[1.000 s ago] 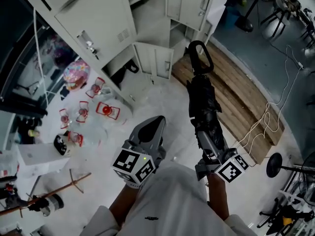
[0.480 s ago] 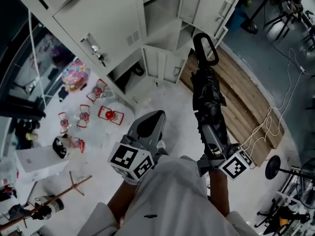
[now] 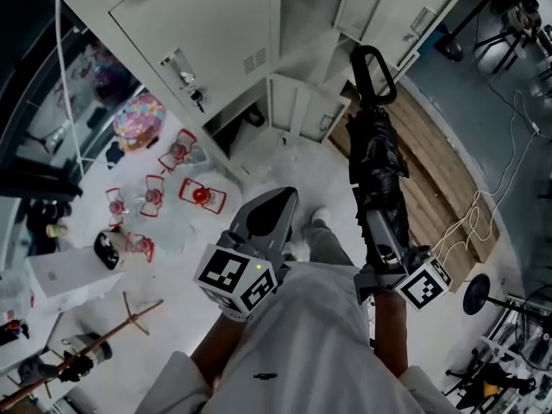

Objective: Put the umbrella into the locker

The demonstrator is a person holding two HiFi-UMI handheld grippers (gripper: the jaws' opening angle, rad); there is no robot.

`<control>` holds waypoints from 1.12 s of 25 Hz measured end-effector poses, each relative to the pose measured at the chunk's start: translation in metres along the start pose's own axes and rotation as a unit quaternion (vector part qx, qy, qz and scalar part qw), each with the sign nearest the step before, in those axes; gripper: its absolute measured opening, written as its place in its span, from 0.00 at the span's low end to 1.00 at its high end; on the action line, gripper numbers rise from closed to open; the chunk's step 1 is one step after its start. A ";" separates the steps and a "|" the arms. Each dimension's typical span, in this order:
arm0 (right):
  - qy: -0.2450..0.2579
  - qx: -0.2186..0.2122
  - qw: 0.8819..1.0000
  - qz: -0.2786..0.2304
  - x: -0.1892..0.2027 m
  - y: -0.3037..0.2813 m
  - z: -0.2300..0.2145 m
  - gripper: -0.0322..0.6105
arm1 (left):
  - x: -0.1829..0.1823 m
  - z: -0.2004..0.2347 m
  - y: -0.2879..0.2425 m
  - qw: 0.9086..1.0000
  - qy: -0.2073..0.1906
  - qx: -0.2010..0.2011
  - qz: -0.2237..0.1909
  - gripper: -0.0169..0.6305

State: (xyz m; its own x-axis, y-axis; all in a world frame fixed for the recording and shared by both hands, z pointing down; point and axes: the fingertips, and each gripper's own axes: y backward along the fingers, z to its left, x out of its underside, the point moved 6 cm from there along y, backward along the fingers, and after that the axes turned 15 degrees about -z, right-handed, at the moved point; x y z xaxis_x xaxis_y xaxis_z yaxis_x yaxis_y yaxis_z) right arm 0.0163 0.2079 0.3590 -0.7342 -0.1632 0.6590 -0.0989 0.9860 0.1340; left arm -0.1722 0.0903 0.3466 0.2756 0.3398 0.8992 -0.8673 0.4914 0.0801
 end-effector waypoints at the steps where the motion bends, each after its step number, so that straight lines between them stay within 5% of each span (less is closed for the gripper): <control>1: -0.001 0.000 1.000 0.001 0.001 -0.002 0.000 0.49 | -0.001 0.002 0.000 1.000 0.003 0.000 0.002 0.05; 12: -0.014 -0.015 1.000 0.014 -0.002 -0.041 -0.016 0.49 | -0.008 0.018 -0.030 1.000 0.001 -0.006 -0.007 0.05; 28: -0.011 -0.049 0.999 0.020 -0.057 -0.151 -0.065 0.49 | -0.035 0.047 -0.143 0.999 -0.027 -0.037 -0.012 0.05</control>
State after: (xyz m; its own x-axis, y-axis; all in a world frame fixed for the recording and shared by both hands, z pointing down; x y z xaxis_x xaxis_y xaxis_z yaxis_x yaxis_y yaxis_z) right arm 0.1168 0.0663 0.3498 -0.7510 -0.1220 0.6489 -0.0041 0.9836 0.1802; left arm -0.0770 -0.0296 0.3237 0.2717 0.2849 0.9193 -0.8271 0.5574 0.0717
